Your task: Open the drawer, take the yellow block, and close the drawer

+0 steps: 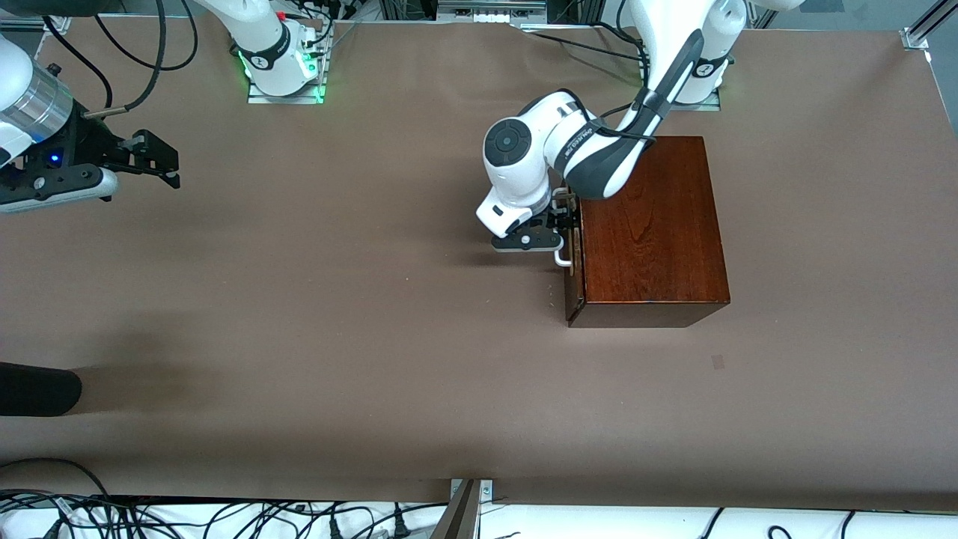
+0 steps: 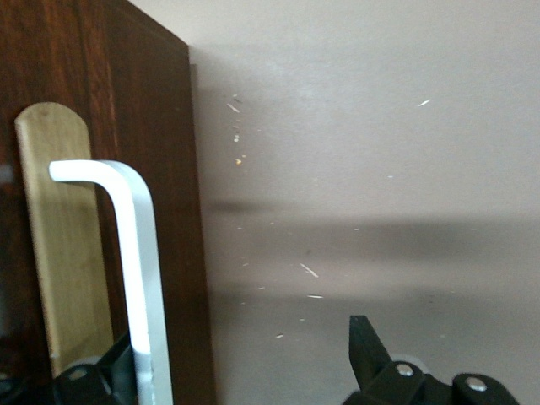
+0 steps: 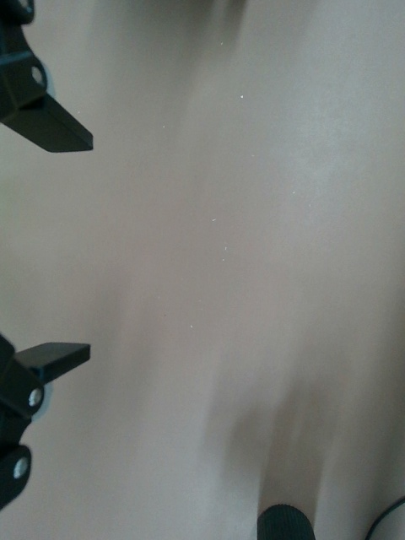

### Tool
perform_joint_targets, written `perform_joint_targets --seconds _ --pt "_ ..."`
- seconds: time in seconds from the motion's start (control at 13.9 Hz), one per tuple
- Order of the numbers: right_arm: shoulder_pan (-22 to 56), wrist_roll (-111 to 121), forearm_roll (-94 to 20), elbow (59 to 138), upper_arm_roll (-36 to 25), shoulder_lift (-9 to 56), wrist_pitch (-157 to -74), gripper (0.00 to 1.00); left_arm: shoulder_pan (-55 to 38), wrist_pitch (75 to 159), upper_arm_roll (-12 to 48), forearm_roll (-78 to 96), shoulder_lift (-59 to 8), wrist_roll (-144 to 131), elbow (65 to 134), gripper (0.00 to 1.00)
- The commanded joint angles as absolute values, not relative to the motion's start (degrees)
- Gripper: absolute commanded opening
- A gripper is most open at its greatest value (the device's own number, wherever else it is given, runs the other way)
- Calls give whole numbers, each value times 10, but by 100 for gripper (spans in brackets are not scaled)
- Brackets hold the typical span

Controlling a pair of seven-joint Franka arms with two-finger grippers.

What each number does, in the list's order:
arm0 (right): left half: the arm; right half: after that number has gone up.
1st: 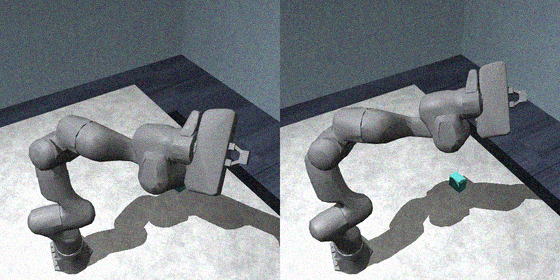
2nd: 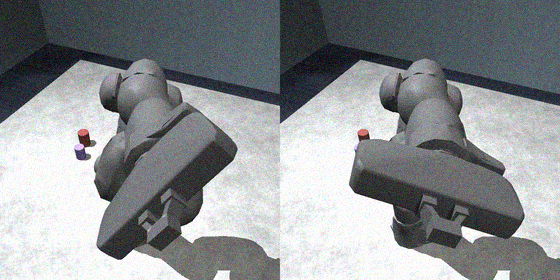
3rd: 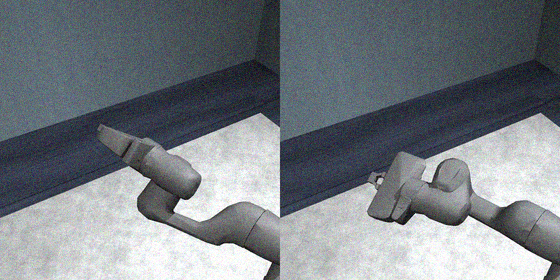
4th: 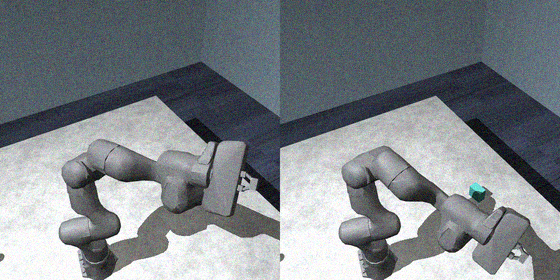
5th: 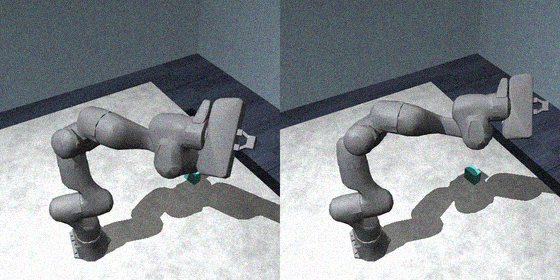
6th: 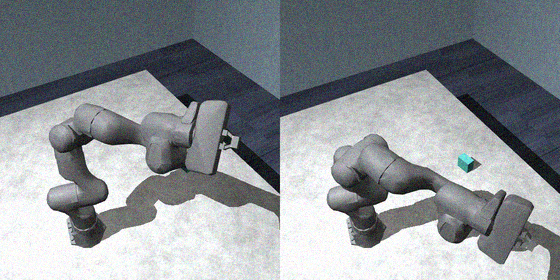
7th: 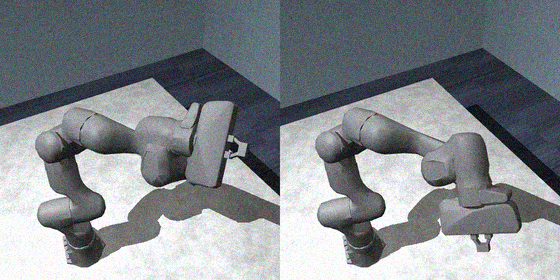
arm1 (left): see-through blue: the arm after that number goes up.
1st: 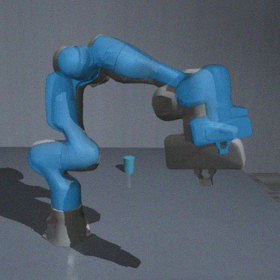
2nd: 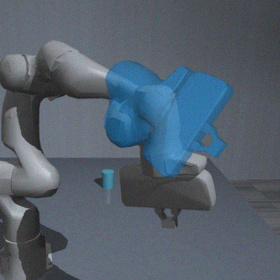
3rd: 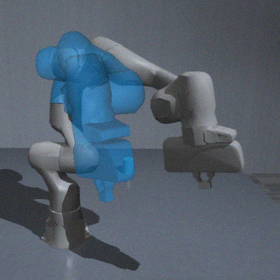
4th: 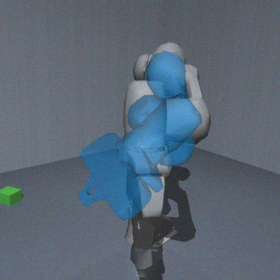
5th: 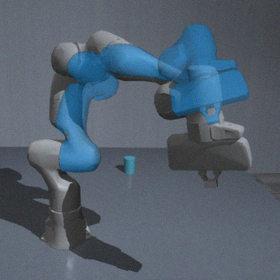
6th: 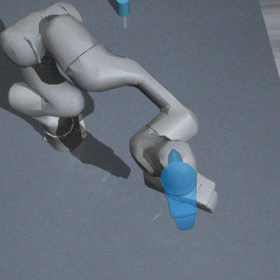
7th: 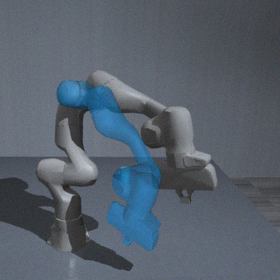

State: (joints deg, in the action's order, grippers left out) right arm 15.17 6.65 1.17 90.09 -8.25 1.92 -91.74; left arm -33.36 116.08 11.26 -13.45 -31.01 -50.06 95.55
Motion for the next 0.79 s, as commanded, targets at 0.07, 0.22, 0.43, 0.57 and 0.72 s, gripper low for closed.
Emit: perform_joint_targets --seconds 0.07,0.22,0.43,0.57,0.72 --pt "154 60 14 894 -81 19 -911 100 -360 1163 117 -142 -353 -552 884 100" --pt "153 60 14 894 -82 19 -911 100 -369 1163 118 -141 -377 -561 858 100" --pt "153 60 14 894 -82 19 -911 100 -395 1163 118 -140 -402 -591 827 100" --pt "154 60 14 894 -82 19 -912 100 -397 1164 118 -140 -405 -599 824 100" --pt "154 60 14 893 -82 19 -913 100 -401 1163 118 -139 -404 -602 812 100"
